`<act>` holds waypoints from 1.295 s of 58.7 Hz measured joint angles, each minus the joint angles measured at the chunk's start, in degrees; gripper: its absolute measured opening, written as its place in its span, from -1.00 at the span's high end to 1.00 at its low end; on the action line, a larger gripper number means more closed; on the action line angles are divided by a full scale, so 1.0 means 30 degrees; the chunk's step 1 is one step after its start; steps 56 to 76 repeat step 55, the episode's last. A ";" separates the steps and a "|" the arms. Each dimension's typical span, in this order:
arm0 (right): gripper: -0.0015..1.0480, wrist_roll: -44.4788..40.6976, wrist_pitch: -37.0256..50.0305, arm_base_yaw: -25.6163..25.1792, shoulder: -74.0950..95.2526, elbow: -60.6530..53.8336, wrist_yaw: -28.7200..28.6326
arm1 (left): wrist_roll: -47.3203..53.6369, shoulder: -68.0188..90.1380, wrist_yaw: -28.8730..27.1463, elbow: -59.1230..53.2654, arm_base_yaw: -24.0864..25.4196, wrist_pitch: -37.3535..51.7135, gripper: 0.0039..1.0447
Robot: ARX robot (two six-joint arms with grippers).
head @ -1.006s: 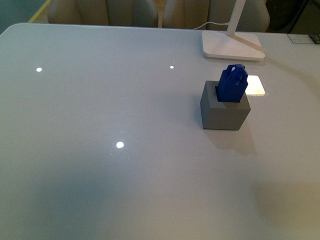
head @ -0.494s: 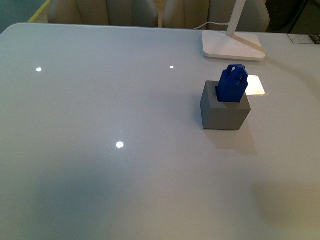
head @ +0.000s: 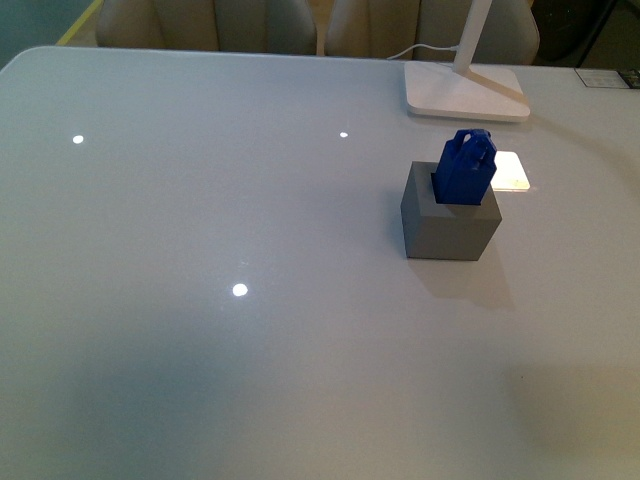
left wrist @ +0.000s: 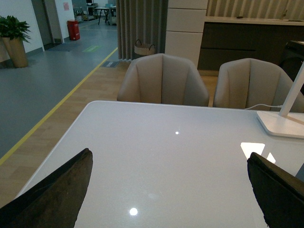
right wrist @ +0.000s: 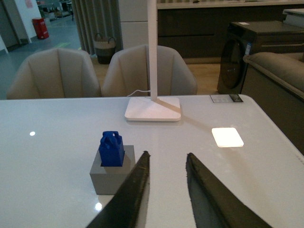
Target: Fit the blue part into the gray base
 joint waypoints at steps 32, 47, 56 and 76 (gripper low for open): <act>-0.83 0.0000 0.0000 0.0000 -0.0007 0.0000 -0.0007 | 0.0007 0.0000 0.0000 0.0000 0.0000 0.0000 -0.86; -0.83 0.0000 0.0000 0.0000 -0.0007 0.0000 0.0000 | 0.0007 0.0000 0.0000 0.0000 0.0000 0.0000 -0.86; -0.83 0.0000 0.0000 0.0000 -0.0007 0.0000 0.0000 | 0.0000 0.0000 0.0000 0.0000 0.0000 0.0000 -0.86; -0.83 0.0000 0.0000 0.0000 -0.0007 0.0000 0.0000 | 0.0000 0.0000 0.0000 0.0000 0.0000 0.0000 -0.86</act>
